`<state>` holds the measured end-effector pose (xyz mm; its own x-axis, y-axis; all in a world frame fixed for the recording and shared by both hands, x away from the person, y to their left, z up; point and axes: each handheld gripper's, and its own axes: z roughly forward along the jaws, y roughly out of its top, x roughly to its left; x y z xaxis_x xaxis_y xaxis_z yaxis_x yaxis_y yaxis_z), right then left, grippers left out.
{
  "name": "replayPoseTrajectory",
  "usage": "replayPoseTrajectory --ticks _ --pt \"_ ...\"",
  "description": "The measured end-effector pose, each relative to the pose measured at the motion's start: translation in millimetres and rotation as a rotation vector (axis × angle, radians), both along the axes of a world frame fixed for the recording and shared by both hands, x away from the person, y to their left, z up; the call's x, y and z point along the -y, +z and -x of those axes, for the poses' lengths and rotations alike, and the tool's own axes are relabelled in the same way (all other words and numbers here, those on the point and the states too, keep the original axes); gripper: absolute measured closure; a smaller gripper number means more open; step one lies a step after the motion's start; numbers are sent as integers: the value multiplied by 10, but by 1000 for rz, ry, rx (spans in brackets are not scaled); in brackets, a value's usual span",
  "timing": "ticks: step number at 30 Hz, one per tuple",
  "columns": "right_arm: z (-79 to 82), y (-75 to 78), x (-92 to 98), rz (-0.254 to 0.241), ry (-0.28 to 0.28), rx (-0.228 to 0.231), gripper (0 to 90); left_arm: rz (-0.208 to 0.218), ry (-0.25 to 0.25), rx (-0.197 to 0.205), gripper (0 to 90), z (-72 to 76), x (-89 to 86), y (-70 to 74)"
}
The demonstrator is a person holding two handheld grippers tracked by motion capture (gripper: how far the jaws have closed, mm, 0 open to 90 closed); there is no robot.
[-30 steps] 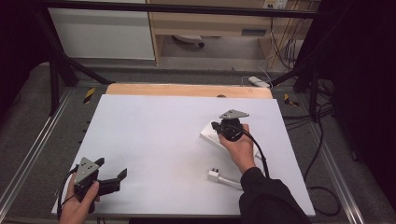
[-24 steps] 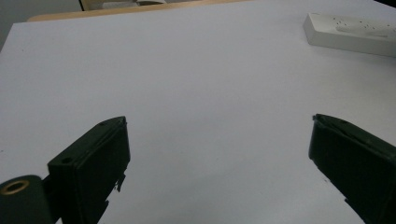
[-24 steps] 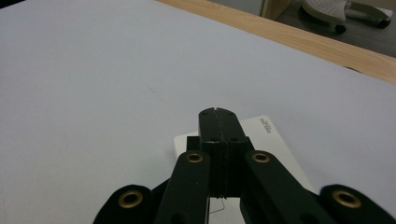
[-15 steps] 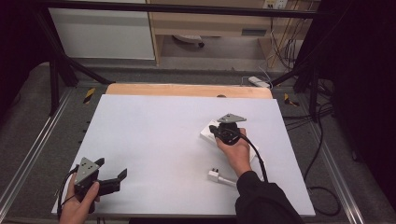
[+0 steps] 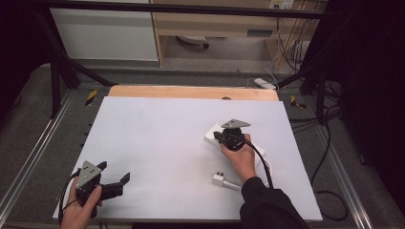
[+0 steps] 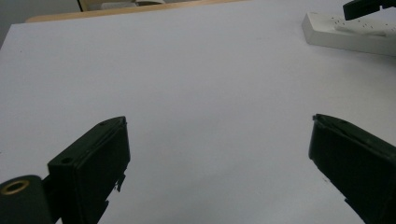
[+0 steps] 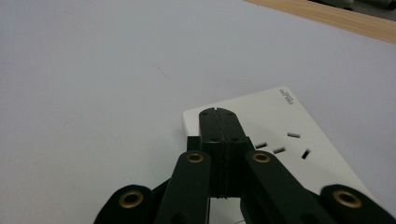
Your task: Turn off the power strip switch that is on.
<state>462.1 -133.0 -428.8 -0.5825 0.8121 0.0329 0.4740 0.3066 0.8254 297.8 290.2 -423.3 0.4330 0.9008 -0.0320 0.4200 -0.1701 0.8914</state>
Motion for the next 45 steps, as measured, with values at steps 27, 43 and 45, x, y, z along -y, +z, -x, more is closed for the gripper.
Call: replayPoseTrajectory --ticks 27,43,45 --pt "-65 -87 -15 19 -19 -27 900 -3 -5 -1 52 -1 3 -1" --pt "-60 -93 -31 17 -17 -23 900 -7 -8 1 52 -3 4 -1" --pt "-58 -94 -32 18 -17 -22 900 -8 -7 1 52 -3 4 -2"
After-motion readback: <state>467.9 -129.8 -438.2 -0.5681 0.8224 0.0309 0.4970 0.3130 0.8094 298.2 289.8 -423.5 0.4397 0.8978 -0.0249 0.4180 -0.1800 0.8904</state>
